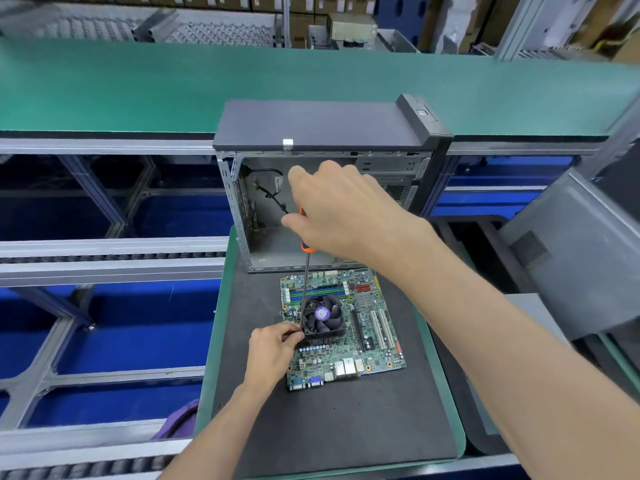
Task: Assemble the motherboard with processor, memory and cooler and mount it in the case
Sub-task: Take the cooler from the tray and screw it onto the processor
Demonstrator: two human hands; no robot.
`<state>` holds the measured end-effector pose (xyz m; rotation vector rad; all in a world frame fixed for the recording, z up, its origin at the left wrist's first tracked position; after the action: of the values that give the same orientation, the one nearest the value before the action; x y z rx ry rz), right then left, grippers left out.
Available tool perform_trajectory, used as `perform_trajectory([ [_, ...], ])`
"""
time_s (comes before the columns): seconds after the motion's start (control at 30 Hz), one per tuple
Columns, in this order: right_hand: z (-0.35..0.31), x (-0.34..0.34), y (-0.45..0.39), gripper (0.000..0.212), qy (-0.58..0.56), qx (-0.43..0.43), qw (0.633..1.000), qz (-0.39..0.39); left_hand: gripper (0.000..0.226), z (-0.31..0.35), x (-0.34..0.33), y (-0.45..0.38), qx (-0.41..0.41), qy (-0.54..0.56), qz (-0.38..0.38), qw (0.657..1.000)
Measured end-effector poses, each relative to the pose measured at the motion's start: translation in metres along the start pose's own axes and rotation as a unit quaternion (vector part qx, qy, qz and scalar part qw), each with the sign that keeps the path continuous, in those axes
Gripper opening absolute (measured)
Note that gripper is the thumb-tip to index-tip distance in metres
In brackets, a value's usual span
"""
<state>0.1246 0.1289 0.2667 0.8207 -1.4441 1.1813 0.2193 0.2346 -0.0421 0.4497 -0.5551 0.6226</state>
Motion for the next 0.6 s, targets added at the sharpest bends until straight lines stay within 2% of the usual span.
perform_trajectory([
  [0.27, -0.0035, 0.0061, -0.0016, 0.029, -0.109, 0.019, 0.993, -0.046, 0.004, 0.0027, 0.0017, -0.0013, -0.008, -0.006, 0.007, 1.000],
  [0.6, -0.0013, -0.0007, -0.0075, 0.016, -0.050, 0.010, 0.999, -0.004, 0.005, 0.0044, 0.0050, -0.0045, 0.000, -0.013, -0.010, 1.000],
])
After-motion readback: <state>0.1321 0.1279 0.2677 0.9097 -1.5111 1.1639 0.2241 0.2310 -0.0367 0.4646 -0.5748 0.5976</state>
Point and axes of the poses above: each hand's wrist, its own y-axis away from the middle knuckle, its own x-axis out of the back of the hand, z = x × y, the point moved 1 cm from there along -y, towards the middle knuckle, and after that the axes turned 14 degrees about x, right-handed, at the moved point
